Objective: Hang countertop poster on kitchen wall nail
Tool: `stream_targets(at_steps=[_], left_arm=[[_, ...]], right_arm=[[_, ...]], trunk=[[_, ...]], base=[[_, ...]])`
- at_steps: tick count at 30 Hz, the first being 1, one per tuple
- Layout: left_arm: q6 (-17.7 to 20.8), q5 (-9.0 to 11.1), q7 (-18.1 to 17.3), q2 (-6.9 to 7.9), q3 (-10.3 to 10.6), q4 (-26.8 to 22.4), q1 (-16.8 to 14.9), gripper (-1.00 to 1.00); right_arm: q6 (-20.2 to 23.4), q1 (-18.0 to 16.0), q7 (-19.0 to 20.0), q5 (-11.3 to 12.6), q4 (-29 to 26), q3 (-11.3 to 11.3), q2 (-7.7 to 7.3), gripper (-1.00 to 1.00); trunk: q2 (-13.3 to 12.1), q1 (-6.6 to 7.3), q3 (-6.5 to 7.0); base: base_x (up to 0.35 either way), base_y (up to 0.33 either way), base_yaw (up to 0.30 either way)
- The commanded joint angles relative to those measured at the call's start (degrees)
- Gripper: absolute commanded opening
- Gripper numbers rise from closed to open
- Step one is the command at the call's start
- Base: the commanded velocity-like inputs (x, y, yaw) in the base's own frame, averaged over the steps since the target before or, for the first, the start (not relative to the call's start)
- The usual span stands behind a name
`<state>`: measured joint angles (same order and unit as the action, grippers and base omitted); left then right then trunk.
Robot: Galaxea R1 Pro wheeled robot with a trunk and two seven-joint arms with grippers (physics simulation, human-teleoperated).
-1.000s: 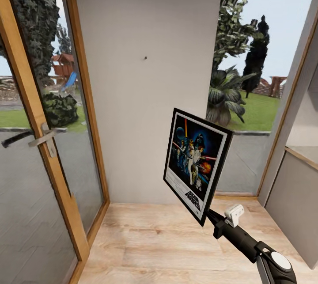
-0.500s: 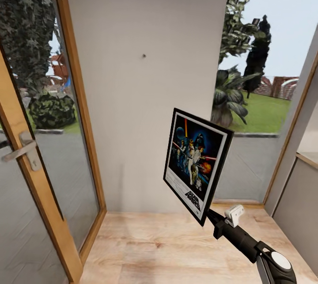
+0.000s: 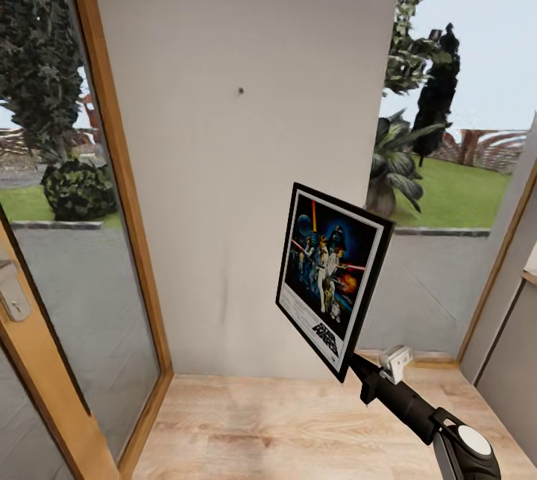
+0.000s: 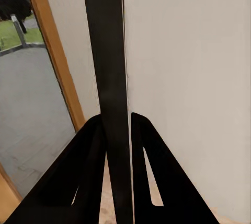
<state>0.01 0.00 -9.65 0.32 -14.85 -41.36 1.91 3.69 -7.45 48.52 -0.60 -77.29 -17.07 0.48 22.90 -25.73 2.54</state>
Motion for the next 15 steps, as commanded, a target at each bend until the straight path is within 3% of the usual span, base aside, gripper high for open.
stream_targets(at_steps=[1, 4, 8, 9, 10, 15], left_arm=[[0.0, 0.0, -0.4, -0.01, -0.2, 0.0, 0.0, 1.00], [0.0, 0.0, -0.4, -0.03, -0.2, -0.1, 0.0, 1.00], [0.0, 0.0, -0.4, -0.04, -0.2, 0.4, 0.0, 1.00], [-0.1, 0.0, -0.4, 0.11, -0.2, 4.2, 0.0, 1.00], [-0.2, 0.0, -0.4, 0.16, -0.1, 6.4, 0.0, 1.00], [-0.2, 0.0, -0.5, 0.22, -0.1, 8.0, 0.0, 1.00]], right_arm=[[0.5, 0.0, 0.4, 0.1, -0.1, -0.2, 0.05, -1.00], [0.5, 0.0, 0.4, 0.1, -0.1, -0.1, 0.05, -1.00], [0.5, 0.0, 0.6, 0.1, -0.5, 0.0, 0.05, -1.00], [0.8, 0.0, 3.3, 0.1, -1.6, 3.6, -0.08, -1.00], [1.2, 0.0, 4.0, 0.1, -3.1, 5.3, -0.32, -1.00], [8.1, -1.2, 6.2, 0.1, -6.0, 6.9, -1.28, -1.00]], trunk=[[0.0, -0.06, 0.00], [0.0, -0.06, 0.00], [0.0, -0.06, 0.00], [0.0, -0.06, 0.00], [0.0, -0.06, 0.00], [0.0, -0.06, 0.00]], base=[[0.338, 0.000, 0.000], [0.285, 0.000, 0.000], [0.084, 0.000, 0.000], [0.004, 0.000, 0.000], [0.002, 0.000, 0.000], [0.001, 0.000, 0.000]])
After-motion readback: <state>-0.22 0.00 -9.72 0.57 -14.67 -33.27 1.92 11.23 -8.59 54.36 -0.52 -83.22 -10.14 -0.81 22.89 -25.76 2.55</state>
